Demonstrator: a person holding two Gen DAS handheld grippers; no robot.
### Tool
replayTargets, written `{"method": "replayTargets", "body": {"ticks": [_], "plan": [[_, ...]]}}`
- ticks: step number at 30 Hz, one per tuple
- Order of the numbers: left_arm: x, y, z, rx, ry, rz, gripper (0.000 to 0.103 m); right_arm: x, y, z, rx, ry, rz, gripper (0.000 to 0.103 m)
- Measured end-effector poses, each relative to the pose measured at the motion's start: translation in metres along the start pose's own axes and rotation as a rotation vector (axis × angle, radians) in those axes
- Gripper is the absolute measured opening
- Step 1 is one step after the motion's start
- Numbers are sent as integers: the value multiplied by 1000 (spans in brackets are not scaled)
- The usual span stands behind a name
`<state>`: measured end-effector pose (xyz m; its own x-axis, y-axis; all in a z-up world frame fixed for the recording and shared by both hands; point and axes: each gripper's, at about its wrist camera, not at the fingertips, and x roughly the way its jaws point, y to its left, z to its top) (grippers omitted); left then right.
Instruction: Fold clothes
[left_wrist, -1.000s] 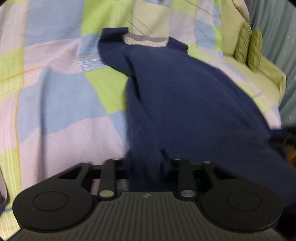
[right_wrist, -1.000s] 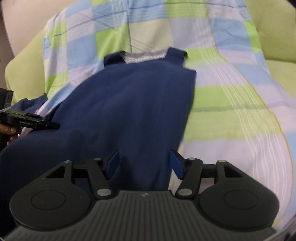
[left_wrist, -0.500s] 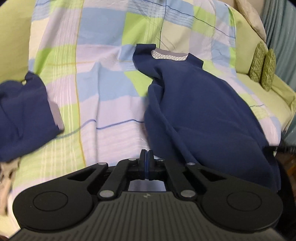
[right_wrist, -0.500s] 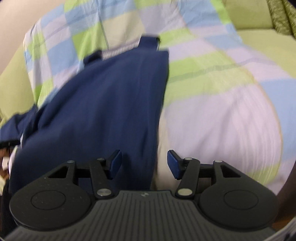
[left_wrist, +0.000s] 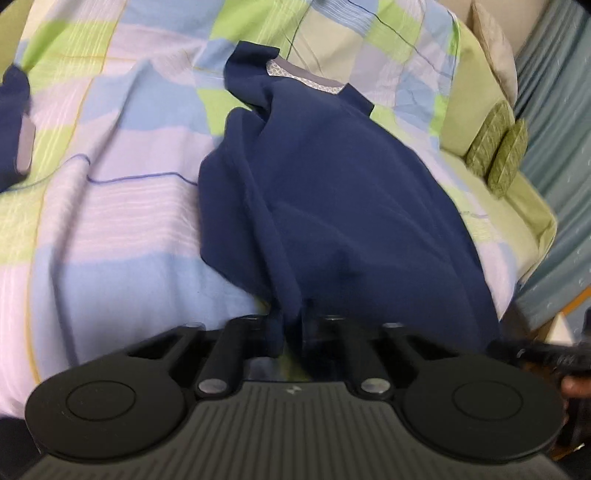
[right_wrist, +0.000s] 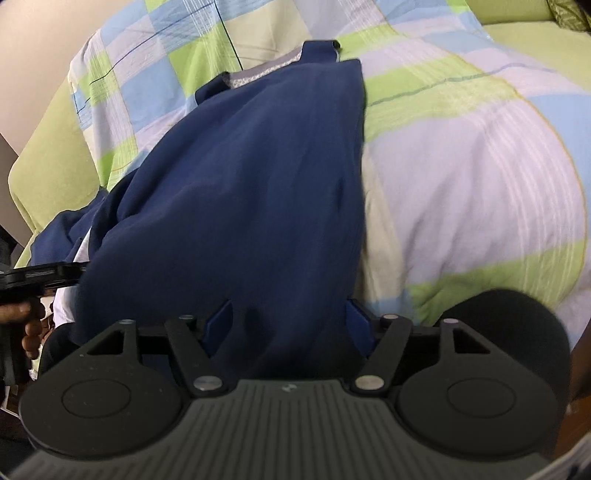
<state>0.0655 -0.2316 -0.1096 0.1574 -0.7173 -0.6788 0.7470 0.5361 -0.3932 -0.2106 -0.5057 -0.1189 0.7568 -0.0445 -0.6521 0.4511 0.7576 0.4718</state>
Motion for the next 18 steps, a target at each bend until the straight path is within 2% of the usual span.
{"method": "replayTargets", "body": {"ticks": [4, 6, 7, 10, 14, 16, 18], "plan": [[-16, 3, 3, 44, -35, 0, 0, 14, -7, -9, 53, 36, 38, 64], [-28, 2, 8, 119, -33, 40, 0, 21, -13, -10, 90, 41, 84, 44], [-31, 2, 9, 129, -32, 46, 0, 22, -17, -9, 112, 44, 106, 6], [-53, 3, 13, 189, -16, 86, 0, 12, -21, -3, 125, 46, 122, 4], [-77, -9, 5, 261, 41, 71, 0, -42, -23, 19, -1, 2, 48, 3], [-76, -24, -6, 298, 98, 33, 0, -72, -23, 33, -59, -22, -9, 3], [-64, -32, -18, 306, 142, 7, 0, -88, -16, 41, -174, -14, -150, 3]]}}
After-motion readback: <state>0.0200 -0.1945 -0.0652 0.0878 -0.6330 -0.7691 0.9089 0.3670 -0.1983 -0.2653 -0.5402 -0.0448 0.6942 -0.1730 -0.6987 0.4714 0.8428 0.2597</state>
